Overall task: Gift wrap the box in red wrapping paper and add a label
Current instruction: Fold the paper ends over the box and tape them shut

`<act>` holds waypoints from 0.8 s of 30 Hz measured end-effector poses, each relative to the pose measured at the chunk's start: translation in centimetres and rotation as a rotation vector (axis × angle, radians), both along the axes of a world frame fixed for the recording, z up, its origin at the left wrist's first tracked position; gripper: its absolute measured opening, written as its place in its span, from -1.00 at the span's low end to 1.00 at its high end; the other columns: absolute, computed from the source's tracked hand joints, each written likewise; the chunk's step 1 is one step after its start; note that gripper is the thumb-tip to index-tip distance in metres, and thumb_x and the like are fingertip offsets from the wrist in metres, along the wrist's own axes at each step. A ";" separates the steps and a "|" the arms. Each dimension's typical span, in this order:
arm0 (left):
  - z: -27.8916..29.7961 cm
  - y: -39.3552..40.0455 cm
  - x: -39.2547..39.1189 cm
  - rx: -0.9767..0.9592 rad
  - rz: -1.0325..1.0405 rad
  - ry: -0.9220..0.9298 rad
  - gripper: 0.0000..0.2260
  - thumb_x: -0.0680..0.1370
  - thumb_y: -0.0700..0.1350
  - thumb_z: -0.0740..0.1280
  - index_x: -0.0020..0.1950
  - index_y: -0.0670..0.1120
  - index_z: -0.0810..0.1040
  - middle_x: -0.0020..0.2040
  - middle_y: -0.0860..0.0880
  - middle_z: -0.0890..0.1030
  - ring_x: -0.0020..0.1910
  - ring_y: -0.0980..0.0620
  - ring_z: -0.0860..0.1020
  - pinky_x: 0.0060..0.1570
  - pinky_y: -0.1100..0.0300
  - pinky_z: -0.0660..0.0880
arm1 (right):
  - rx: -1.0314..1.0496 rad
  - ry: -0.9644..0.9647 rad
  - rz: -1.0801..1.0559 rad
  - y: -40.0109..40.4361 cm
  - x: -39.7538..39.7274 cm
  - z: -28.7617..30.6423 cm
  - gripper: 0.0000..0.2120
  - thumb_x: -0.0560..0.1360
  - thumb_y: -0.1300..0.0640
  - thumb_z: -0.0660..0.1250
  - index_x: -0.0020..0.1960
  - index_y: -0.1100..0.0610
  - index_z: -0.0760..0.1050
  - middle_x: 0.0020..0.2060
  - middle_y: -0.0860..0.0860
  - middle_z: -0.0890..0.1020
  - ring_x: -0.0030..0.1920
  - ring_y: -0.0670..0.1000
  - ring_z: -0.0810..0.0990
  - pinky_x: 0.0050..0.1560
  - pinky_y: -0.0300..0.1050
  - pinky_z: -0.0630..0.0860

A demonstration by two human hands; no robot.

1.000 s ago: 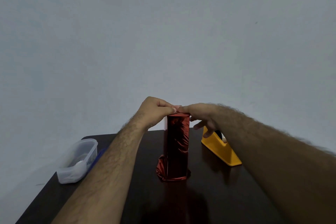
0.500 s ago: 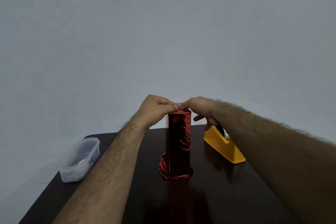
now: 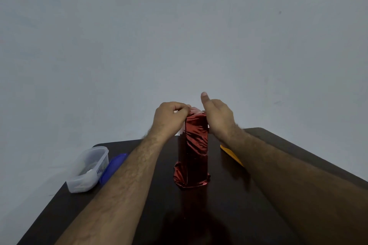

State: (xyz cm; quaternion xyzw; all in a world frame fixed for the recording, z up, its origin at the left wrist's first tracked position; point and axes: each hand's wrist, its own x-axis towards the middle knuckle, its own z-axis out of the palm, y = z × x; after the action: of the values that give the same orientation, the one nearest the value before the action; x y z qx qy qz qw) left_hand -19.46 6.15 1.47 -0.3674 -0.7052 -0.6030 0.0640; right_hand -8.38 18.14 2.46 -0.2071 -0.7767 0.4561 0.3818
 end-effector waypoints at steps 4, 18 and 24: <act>-0.6 -0.4 2.5 0.084 -0.056 -0.135 -0.71 0.76 -0.01 0.26 0.42 -0.01 0.64 0.26 0.20 0.65 0.24 0.35 0.59 0.16 0.41 0.53 | 0.185 -0.005 0.040 0.1 1.1 -2.4 -0.58 0.67 -0.21 0.22 0.39 -0.03 0.58 0.14 -0.06 0.71 0.16 -0.03 0.65 0.20 -0.09 0.55; -5.4 -0.9 5.4 -0.183 0.245 0.422 -0.06 0.30 -0.01 0.64 0.61 0.16 0.28 0.36 0.16 0.58 0.28 0.09 0.60 0.26 0.09 0.58 | -0.446 0.111 0.256 0.1 1.2 -2.5 -0.56 0.38 -0.20 0.40 0.13 0.04 0.64 0.03 0.05 0.75 0.06 0.11 0.74 0.07 0.16 0.71; -8.0 -3.2 1.2 -0.554 0.268 1.335 -0.14 0.46 -0.30 0.42 0.71 0.02 0.19 0.68 0.04 0.33 0.66 -0.07 0.29 0.58 -0.34 0.23 | -0.594 -0.007 0.450 2.9 2.0 -4.4 -0.38 0.33 -0.41 0.53 0.18 0.02 0.70 0.06 0.02 0.78 0.07 0.07 0.77 0.16 0.12 0.66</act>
State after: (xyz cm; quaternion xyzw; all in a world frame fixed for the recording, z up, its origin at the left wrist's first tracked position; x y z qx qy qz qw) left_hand -18.30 2.97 -6.49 -0.5696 -0.6815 -0.0377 0.4579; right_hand -6.35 21.01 -1.96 -0.1345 -0.6377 0.7336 0.1925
